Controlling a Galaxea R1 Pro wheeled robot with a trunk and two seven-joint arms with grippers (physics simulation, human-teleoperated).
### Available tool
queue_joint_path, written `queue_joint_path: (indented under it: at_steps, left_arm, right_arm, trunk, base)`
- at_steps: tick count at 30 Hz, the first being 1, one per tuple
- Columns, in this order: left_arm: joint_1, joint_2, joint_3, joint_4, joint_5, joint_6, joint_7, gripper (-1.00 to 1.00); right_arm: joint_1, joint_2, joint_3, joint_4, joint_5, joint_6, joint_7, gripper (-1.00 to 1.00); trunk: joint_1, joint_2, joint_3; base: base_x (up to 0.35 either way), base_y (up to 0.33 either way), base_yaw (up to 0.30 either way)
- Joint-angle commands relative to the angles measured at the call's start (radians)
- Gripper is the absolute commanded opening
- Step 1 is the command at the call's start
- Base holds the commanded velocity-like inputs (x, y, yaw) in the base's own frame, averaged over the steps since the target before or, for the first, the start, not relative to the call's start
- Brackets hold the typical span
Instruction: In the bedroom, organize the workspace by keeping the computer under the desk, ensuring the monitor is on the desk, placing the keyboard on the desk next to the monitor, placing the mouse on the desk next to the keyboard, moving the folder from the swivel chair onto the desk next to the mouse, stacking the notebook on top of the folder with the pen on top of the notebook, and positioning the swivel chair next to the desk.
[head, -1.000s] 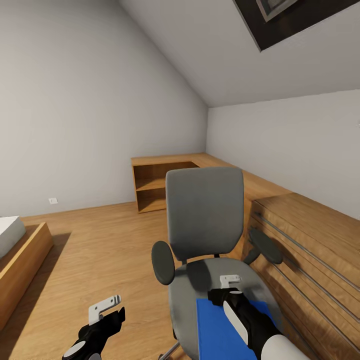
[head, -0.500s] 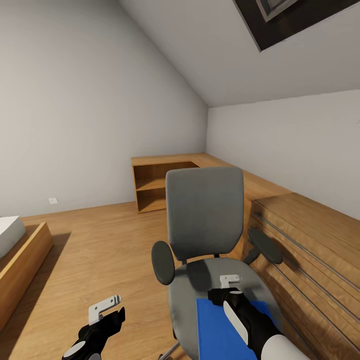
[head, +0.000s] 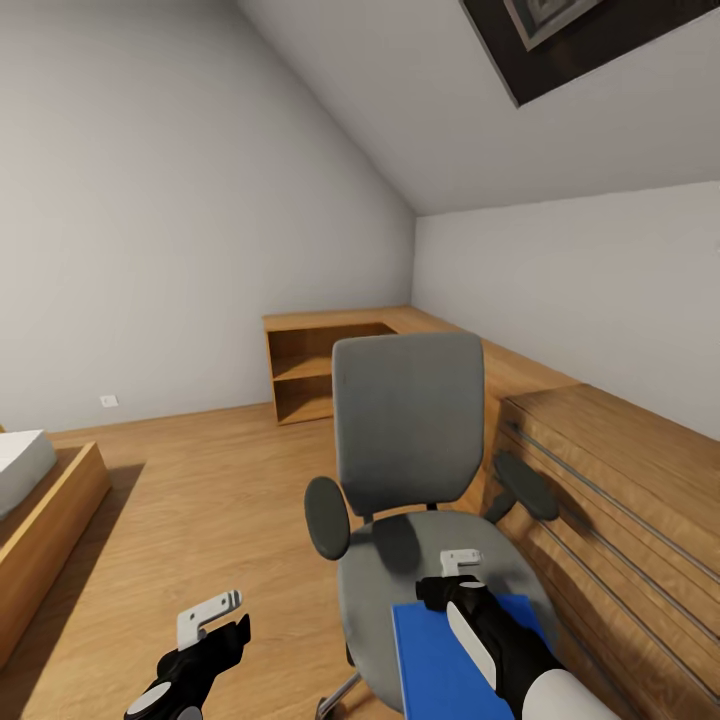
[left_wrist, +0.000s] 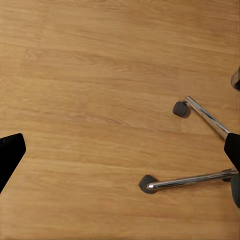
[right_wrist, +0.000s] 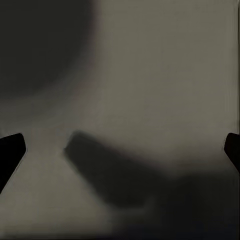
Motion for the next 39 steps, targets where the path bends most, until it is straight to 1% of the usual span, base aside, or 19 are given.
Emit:
queue_joint_path:
  at_steps: [1,10,13,17,19,27,30,31,34,38,39]
  left_arm:
    - [0.0,0.0,-0.001,-0.002,0.011,0.001,0.009,1.0]
    - [0.0,0.0,-0.001,-0.002,0.01,0.001,0.009,1.0]
    - [0.0,0.0,-0.001,-0.002,0.01,0.001,0.009,1.0]
    - [0.0,0.0,-0.001,-0.002,0.01,0.001,0.009,1.0]
    - [0.0,0.0,-0.001,-0.002,0.01,0.001,0.009,1.0]
    - [0.0,0.0,-0.001,-0.002,0.009,0.001,0.009,1.0]
    - [0.0,0.0,-0.001,-0.002,0.009,0.001,0.009,1.0]
    - [0.0,0.0,-0.001,-0.002,0.009,0.001,0.009,1.0]
    - [0.0,0.0,-0.001,-0.002,0.009,0.001,0.009,1.0]
    - [0.0,0.0,-0.001,-0.002,0.009,0.002,0.009,1.0]
    - [0.0,0.0,-0.001,-0.002,0.009,0.001,0.009,1.0]
  right_arm:
    - [-0.001,-0.001,0.006,-0.002,-0.011,0.003,-0.01,1.0]
    - [-0.001,-0.001,0.006,-0.003,-0.011,0.003,-0.01,1.0]
    - [-0.001,-0.001,0.005,-0.016,-0.011,0.003,-0.01,1.0]
    - [0.0,-0.002,0.004,-0.06,-0.011,0.004,-0.011,1.0]
    - [0.001,-0.003,0.003,-0.097,-0.012,0.006,-0.012,1.0]
    - [0.004,-0.004,0.001,-0.177,-0.012,0.01,-0.014,1.0]
    - [0.008,-0.005,0.001,-0.226,-0.012,0.012,-0.015,1.0]
    - [0.015,-0.006,0.0,-0.268,-0.012,0.015,-0.015,1.0]
    - [0.037,-0.007,0.0,-0.335,-0.013,0.029,-0.018,1.0]
    - [0.082,-0.007,-0.001,-0.43,-0.013,0.075,-0.027,1.0]
    - [0.102,-0.007,-0.001,-0.48,-0.014,0.1,-0.032,1.0]
  trunk:
    - [-0.004,0.007,0.002]
    - [-0.039,0.07,0.031]
    - [-0.05,0.091,0.04]
    - [-0.065,0.119,0.053]
    - [-0.073,0.133,0.059]
    - [-0.104,0.189,0.084]
    - [-0.115,0.21,0.093]
    - [-0.119,0.217,0.096]
    - [-0.119,0.217,0.096]
    - [-0.119,0.217,0.096]
    - [-0.119,0.217,0.096]
  base:
    - [-0.002,0.0,0.0]
    - [0.0,0.0,0.0]
    - [0.0,0.0,0.0]
    - [0.0,0.0,0.0]
    - [0.0,0.0,0.0]
    - [0.0,0.0,0.0]
    - [0.0,0.0,0.0]
    - [0.0,0.0,0.0]
    - [0.0,0.0,0.0]
    - [0.0,0.0,0.0]
    - [0.0,0.0,0.0]
